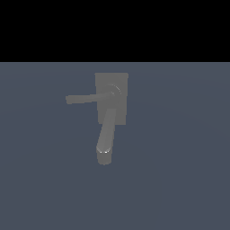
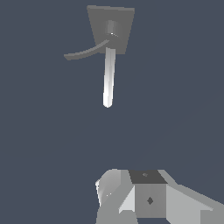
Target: Turn on the faucet by rotating a designated handle.
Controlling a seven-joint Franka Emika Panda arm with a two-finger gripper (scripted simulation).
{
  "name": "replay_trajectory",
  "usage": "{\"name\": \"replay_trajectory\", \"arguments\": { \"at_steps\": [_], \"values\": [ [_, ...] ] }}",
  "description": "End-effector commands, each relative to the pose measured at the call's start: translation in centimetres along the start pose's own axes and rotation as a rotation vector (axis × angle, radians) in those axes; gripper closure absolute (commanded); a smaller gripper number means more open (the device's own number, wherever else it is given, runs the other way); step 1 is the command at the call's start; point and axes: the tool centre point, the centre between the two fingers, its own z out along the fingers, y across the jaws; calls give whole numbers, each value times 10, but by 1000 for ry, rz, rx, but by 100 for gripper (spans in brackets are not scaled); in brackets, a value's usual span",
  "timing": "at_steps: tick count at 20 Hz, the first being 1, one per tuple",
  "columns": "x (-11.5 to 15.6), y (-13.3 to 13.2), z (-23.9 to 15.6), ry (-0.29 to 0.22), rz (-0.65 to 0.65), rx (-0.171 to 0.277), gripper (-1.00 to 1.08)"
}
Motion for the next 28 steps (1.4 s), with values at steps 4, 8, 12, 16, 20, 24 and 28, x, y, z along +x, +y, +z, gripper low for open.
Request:
{"name": "replay_trajectory", "arguments": {
  "at_steps": [4, 8, 12, 16, 20, 24, 28],
  "values": [
    [0, 1, -1, 5, 2, -9, 108],
    [1, 3, -5, 25, 11, -50, 108],
    [4, 7, -13, 61, 26, -124, 108],
    [6, 12, -27, 115, 47, -230, 108],
    [10, 17, -46, 187, 72, -370, 108],
    [13, 17, -70, 270, 96, -532, 108],
    [17, 13, -96, 353, 112, -696, 108]
  ]
}}
